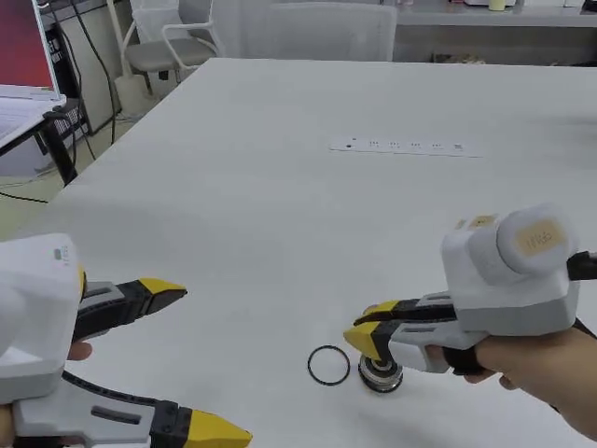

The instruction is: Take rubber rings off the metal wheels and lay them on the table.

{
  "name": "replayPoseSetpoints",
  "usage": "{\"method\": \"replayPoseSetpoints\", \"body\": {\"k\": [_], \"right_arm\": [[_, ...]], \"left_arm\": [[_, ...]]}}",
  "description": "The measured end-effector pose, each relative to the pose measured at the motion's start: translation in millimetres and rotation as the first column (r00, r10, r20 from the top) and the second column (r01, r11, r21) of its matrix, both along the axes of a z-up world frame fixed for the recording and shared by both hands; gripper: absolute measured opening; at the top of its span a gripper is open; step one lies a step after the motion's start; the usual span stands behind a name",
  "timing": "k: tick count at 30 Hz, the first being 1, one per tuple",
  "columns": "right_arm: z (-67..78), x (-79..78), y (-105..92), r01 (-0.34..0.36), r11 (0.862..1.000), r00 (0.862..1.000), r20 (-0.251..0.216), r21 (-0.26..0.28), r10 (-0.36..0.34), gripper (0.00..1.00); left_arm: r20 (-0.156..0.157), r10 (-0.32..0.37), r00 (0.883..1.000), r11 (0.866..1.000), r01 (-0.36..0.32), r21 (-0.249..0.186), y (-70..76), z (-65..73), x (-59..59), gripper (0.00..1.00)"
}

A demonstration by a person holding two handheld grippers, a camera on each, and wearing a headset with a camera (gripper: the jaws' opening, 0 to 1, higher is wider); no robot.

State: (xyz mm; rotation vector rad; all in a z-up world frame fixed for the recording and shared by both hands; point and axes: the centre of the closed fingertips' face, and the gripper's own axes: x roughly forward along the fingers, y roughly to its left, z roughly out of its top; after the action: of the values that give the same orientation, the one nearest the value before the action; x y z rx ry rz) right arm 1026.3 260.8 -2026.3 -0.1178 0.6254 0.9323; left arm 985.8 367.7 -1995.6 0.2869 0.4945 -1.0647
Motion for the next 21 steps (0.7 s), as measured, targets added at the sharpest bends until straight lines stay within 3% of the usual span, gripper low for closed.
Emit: {"method": "replayPoseSetpoints", "body": {"k": [13, 17, 21], "right_arm": [[20.8, 7.0, -26.6, 0.02, 1.0, 0.997, 0.075, 0.005, -0.02, 0.09], [21.9, 6.0, -36.0, 0.012, 1.0, 0.997, 0.082, 0.018, -0.013, 0.08], [20.1, 6.0, -45.2, 0.025, 0.999, 0.998, 0.06, 0.037, -0.027, 0.09]], "left_arm": [[0.002, -0.009, 1.0, 1.0, 0.009, -0.027, -3.0, 3.9, -1.0, 0.92], [0.0, -0.011, 1.0, 0.997, 0.011, -0.074, -6.2, 10.2, -1.2, 0.92], [0.021, -0.023, 1.0, 0.993, 0.025, -0.112, -10.2, 19.0, -1.0, 0.93]]}}
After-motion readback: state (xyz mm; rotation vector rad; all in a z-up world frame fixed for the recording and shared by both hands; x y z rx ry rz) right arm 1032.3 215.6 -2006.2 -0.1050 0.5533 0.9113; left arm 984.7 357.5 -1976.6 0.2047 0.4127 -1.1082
